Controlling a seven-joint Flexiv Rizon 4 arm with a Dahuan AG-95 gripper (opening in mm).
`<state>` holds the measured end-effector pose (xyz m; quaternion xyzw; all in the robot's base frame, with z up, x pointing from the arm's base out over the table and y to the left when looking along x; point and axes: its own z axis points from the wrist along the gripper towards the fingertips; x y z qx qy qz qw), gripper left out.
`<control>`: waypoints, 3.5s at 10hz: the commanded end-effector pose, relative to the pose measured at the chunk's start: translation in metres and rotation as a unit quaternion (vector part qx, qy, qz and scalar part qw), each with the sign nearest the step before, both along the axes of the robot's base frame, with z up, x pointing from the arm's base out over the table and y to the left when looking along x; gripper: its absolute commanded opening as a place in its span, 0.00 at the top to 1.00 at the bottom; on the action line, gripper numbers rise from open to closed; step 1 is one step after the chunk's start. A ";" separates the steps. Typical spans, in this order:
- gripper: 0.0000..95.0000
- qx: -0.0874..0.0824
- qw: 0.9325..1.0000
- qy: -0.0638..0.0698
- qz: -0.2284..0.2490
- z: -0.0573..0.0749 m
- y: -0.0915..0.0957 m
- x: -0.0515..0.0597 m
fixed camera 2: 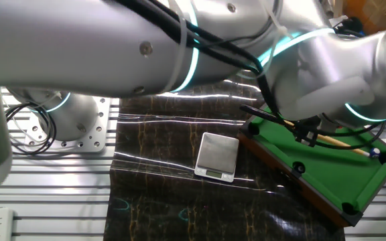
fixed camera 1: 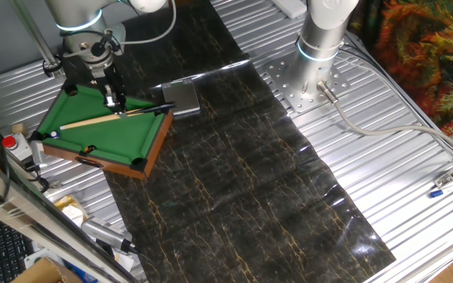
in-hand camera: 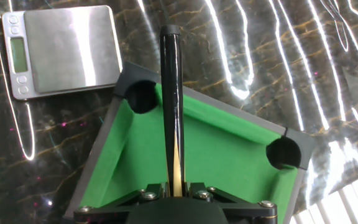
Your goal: Hit the pool ball
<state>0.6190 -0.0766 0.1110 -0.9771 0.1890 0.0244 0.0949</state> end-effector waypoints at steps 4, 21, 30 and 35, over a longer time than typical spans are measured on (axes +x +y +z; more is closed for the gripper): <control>1.00 -0.004 1.000 0.004 -0.005 -0.002 0.014 -0.001; 1.00 -0.125 0.971 0.024 -0.204 0.020 0.001 0.032; 1.00 -0.101 0.677 0.005 -0.729 0.059 0.016 -0.011; 1.00 -0.077 0.554 0.001 -0.829 0.054 0.032 -0.040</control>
